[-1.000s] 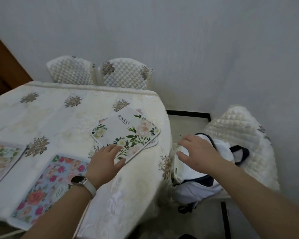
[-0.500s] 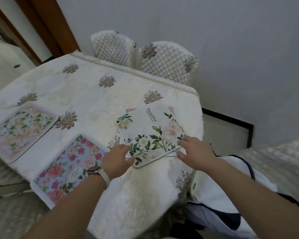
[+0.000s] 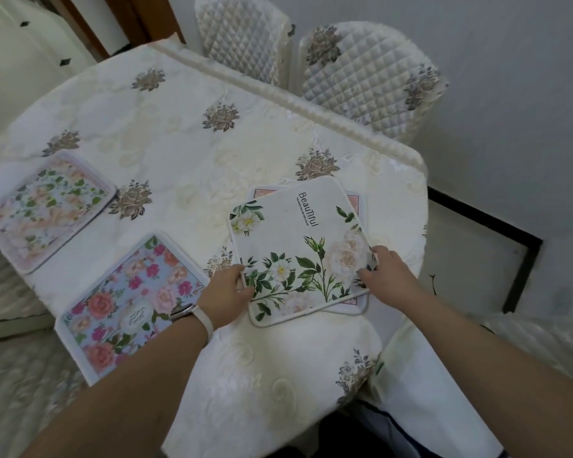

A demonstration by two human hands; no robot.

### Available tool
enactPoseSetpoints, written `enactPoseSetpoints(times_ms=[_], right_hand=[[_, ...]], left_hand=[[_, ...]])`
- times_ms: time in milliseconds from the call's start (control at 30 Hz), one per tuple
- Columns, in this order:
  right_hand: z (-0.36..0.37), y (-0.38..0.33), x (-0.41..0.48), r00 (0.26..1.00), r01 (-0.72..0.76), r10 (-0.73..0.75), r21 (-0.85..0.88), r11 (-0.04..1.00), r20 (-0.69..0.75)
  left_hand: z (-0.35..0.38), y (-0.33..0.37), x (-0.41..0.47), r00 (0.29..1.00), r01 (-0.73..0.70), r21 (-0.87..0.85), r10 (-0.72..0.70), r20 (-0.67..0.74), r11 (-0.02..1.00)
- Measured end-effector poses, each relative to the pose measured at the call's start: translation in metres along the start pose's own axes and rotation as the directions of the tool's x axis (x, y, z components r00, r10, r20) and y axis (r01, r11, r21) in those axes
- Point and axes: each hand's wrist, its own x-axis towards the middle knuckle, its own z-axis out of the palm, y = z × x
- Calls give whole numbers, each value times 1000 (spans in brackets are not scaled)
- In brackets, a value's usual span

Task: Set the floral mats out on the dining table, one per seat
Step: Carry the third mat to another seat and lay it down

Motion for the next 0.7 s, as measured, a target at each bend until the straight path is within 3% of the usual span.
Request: enactPoseSetpoints(times_ms=[200, 333, 367, 467, 533, 600, 700], right_hand=[[-5, -1, 24, 984, -165, 178, 376, 912, 1], [4, -2, 22, 972, -184, 235, 561, 807, -18], [8, -2, 20, 964, -194, 267, 687, 701, 0], [24, -7, 7, 927, -224, 342, 959, 171, 156], [39, -12, -3, 910, -237, 355, 971, 23, 214], [56, -16, -12, 904, -265, 355, 964, 33, 236], [74, -22, -19, 908, -291, 355, 944, 153, 223]], left_hand=[[7, 10, 16, 989, 112, -224, -130, -70, 968], [12, 10, 22, 974, 150, -312, -194, -115, 938], [12, 13, 23, 963, 182, -376, -241, -117, 909], [16, 21, 27, 929, 263, -544, -362, -81, 796], [22, 25, 29, 916, 285, -586, -396, -67, 759], [26, 31, 29, 897, 298, -614, -434, -82, 731], [33, 38, 32, 883, 302, -665, -463, -73, 683]])
